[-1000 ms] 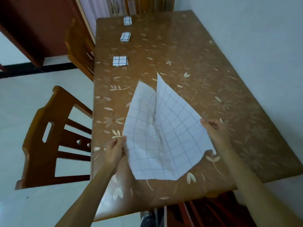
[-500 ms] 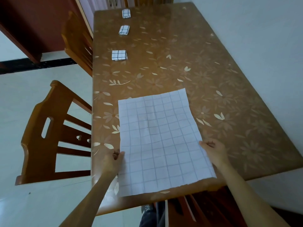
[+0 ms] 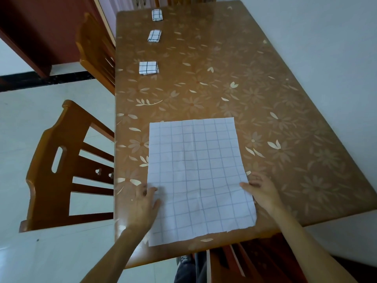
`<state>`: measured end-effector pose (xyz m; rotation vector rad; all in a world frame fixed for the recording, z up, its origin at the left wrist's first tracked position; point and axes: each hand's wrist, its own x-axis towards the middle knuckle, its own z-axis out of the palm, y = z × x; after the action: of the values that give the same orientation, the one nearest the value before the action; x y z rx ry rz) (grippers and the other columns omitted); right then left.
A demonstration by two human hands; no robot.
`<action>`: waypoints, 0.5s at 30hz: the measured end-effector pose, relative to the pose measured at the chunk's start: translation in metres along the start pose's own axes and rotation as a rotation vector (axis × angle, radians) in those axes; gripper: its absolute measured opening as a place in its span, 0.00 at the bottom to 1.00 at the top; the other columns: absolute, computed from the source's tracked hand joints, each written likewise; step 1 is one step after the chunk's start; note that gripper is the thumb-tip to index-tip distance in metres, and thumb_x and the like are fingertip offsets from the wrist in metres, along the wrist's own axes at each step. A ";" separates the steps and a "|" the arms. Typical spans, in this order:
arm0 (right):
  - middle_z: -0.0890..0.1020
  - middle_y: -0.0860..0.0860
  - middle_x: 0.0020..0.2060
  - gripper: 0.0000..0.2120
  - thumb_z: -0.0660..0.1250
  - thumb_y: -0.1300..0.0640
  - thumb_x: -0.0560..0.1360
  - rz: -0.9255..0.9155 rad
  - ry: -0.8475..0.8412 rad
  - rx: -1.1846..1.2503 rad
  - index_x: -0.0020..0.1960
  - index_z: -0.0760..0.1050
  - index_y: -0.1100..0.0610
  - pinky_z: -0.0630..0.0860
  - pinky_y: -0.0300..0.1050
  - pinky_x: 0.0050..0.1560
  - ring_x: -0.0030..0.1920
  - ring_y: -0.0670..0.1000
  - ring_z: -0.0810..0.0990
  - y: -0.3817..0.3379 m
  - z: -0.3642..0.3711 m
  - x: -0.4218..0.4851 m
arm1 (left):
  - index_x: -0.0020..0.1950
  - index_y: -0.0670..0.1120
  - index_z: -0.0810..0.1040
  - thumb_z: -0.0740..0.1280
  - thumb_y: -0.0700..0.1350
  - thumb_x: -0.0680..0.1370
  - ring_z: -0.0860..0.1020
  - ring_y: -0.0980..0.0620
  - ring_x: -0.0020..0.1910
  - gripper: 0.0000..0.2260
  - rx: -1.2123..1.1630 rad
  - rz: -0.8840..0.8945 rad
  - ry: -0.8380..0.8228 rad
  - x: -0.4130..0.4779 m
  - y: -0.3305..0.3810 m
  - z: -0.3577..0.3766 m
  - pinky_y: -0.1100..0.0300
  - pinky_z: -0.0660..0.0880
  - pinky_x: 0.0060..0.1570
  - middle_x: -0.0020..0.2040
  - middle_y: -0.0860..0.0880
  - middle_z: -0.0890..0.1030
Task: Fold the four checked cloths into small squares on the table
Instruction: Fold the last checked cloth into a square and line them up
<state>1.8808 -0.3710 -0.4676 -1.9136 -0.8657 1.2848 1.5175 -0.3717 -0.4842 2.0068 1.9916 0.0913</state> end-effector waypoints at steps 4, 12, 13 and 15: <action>0.86 0.46 0.47 0.12 0.77 0.55 0.71 -0.026 -0.082 0.007 0.53 0.80 0.49 0.82 0.43 0.47 0.47 0.44 0.85 -0.001 0.012 0.002 | 0.69 0.46 0.73 0.75 0.36 0.69 0.74 0.35 0.66 0.29 0.076 0.313 -0.054 -0.002 0.023 0.030 0.42 0.76 0.61 0.71 0.36 0.71; 0.86 0.51 0.41 0.06 0.75 0.58 0.72 0.158 0.005 -0.236 0.45 0.84 0.61 0.82 0.49 0.43 0.41 0.51 0.84 0.037 0.009 -0.001 | 0.81 0.49 0.45 0.48 0.53 0.84 0.41 0.39 0.79 0.27 0.246 0.531 -0.284 -0.019 0.068 0.072 0.40 0.46 0.77 0.81 0.43 0.40; 0.86 0.51 0.40 0.06 0.75 0.57 0.72 0.163 0.009 -0.256 0.44 0.83 0.61 0.82 0.50 0.44 0.41 0.51 0.84 0.040 0.009 -0.001 | 0.81 0.49 0.47 0.47 0.55 0.84 0.45 0.39 0.80 0.27 0.240 0.537 -0.270 -0.019 0.065 0.072 0.40 0.51 0.76 0.81 0.42 0.43; 0.85 0.49 0.40 0.05 0.73 0.56 0.74 0.160 -0.005 -0.288 0.44 0.83 0.58 0.82 0.53 0.46 0.42 0.50 0.84 0.044 0.008 -0.002 | 0.81 0.49 0.54 0.50 0.58 0.83 0.53 0.40 0.79 0.28 0.227 0.555 -0.270 -0.017 0.057 0.070 0.41 0.60 0.74 0.81 0.42 0.51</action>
<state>1.8792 -0.3963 -0.5051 -2.2442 -0.9585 1.3146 1.5902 -0.4001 -0.5330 2.5079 1.2918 -0.2812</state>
